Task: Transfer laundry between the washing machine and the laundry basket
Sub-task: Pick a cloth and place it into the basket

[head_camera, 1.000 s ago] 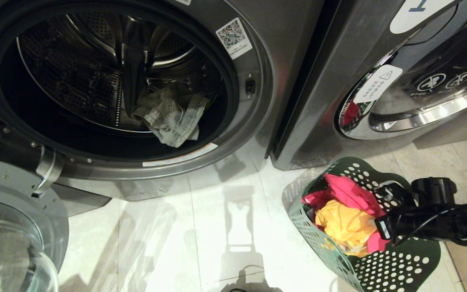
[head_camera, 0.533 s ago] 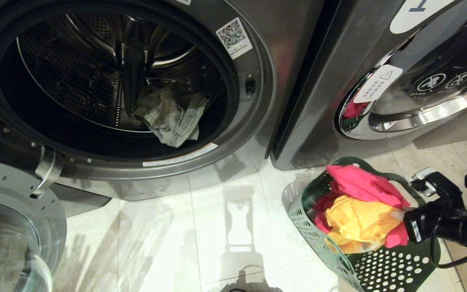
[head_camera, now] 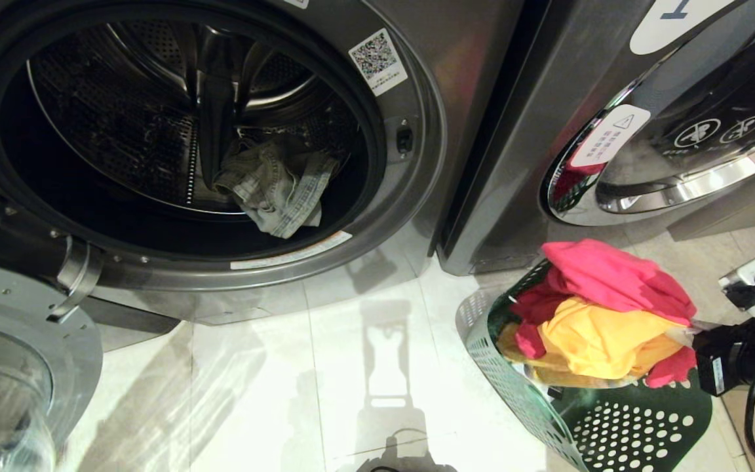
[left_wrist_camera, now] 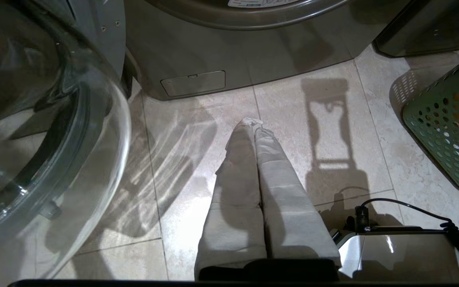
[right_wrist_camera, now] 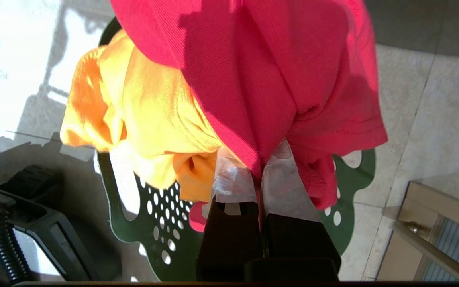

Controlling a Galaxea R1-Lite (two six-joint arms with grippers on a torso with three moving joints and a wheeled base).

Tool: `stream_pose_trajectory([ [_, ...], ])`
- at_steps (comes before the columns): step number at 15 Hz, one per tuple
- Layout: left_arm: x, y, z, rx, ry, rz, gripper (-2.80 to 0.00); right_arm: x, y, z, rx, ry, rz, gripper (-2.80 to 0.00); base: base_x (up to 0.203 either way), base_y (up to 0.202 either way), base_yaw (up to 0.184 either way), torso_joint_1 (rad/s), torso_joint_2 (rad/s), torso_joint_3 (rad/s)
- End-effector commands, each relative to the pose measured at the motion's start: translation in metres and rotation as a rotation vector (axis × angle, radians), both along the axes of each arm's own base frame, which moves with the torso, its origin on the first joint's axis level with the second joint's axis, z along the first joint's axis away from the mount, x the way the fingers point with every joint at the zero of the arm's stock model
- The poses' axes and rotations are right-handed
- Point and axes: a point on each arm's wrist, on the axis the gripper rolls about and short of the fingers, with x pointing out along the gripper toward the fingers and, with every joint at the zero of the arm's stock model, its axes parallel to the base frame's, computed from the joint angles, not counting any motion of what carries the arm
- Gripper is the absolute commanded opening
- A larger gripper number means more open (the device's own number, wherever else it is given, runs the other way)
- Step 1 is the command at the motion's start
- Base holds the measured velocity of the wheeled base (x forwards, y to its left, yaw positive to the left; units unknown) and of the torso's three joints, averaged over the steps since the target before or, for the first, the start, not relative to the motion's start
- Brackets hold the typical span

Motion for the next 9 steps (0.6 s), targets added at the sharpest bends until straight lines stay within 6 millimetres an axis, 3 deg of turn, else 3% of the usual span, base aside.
stream_pose_trajectory([
  [1,0.000,0.000,0.000,0.000,0.001,0.000,-2.80,0.000,0.008,0.007,-0.001,-0.033,0.044,-2.80,0.000,0.000,0.000,0.000,0.00,0.000],
  [4,0.000,0.000,0.000,0.000,0.000,0.000,-2.80,0.010,0.023,0.015,0.000,-0.089,0.115,-2.80,0.000,0.000,0.000,0.000,0.00,0.000],
  [9,0.000,0.000,0.000,0.000,0.000,0.000,-2.80,0.041,0.042,0.050,0.082,-0.193,0.174,-2.80,0.000,0.000,0.000,0.000,0.00,0.000],
])
